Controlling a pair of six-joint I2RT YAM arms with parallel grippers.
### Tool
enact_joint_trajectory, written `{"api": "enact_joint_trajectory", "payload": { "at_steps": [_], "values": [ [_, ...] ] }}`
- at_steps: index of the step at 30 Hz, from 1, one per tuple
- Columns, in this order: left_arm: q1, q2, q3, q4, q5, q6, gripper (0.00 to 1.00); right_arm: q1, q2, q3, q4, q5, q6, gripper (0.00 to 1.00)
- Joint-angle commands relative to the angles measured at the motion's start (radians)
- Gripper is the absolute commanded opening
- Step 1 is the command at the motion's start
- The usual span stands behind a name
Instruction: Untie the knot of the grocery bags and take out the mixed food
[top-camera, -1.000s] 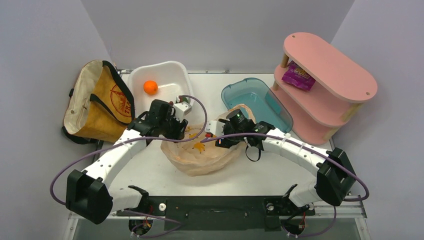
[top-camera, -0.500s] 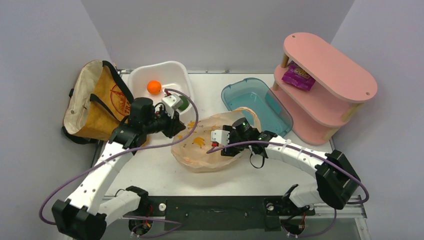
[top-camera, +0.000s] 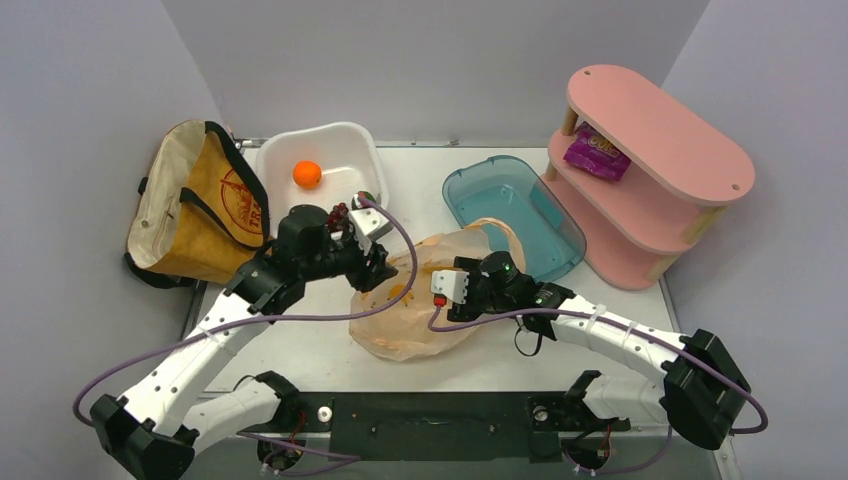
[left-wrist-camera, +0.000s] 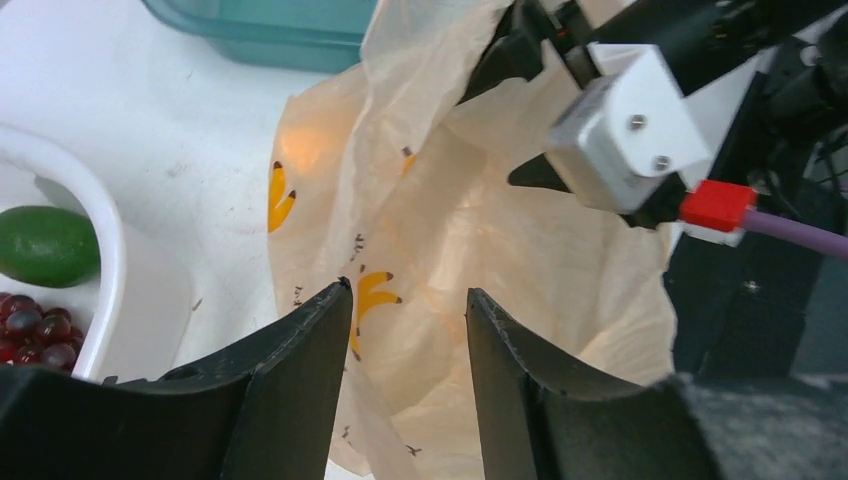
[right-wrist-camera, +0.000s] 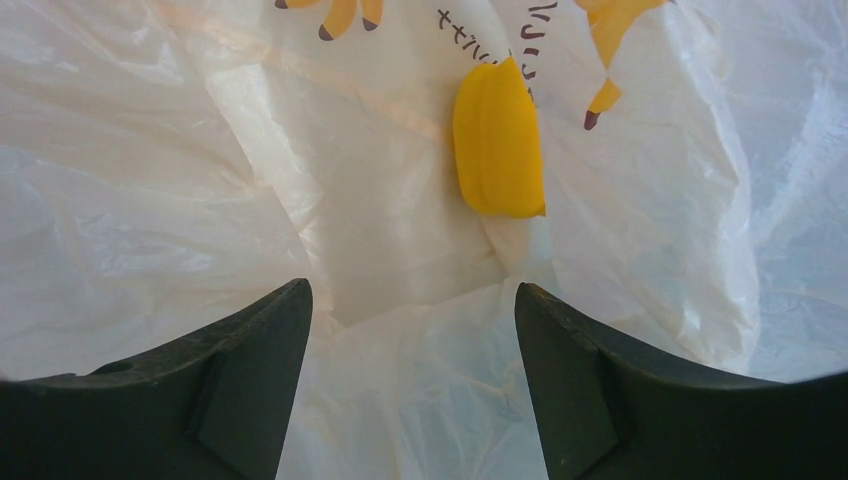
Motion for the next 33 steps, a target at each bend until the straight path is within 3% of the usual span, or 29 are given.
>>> {"api": "enact_joint_trajectory", "payload": {
  "at_steps": [1, 6, 10, 12, 13, 15, 19, 21, 26, 33],
  "values": [
    [-0.01, 0.089, 0.035, 0.077, -0.148, -0.019, 0.44, 0.006, 0.009, 0.04, 0.058, 0.004, 0.036, 0.7],
    [-0.011, 0.227, 0.036, 0.102, -0.2, 0.031, 0.46, 0.006, 0.01, 0.04, 0.065, 0.005, 0.036, 0.7],
    [-0.01, 0.335, 0.071, 0.082, -0.116, 0.04, 0.47, 0.007, 0.012, 0.04, 0.072, 0.008, 0.042, 0.7],
    [-0.012, 0.381, 0.111, 0.037, -0.035, 0.043, 0.33, 0.007, 0.013, 0.037, 0.071, 0.011, 0.04, 0.7],
    [-0.012, 0.392, 0.13, -0.001, 0.018, 0.04, 0.13, 0.008, 0.012, 0.036, 0.071, 0.014, 0.038, 0.7],
    [-0.01, 0.391, 0.183, -0.011, 0.109, -0.003, 0.0, 0.007, 0.01, 0.032, 0.076, 0.021, 0.035, 0.7],
    [-0.03, 0.234, 0.193, 0.18, 0.284, -0.179, 0.0, 0.009, -0.005, 0.013, 0.109, 0.032, 0.049, 0.7],
    [-0.048, 0.204, 0.195, 0.197, 0.301, -0.199, 0.0, 0.015, -0.017, -0.006, 0.138, 0.038, 0.056, 0.71],
    [-0.042, 0.211, 0.158, 0.062, 0.274, -0.111, 0.0, 0.025, -0.016, -0.017, 0.148, 0.033, 0.063, 0.71],
    [0.005, 0.179, 0.032, 0.098, 0.219, -0.019, 0.0, 0.025, 0.034, 0.056, 0.03, -0.042, 0.07, 0.72]
  ]
}}
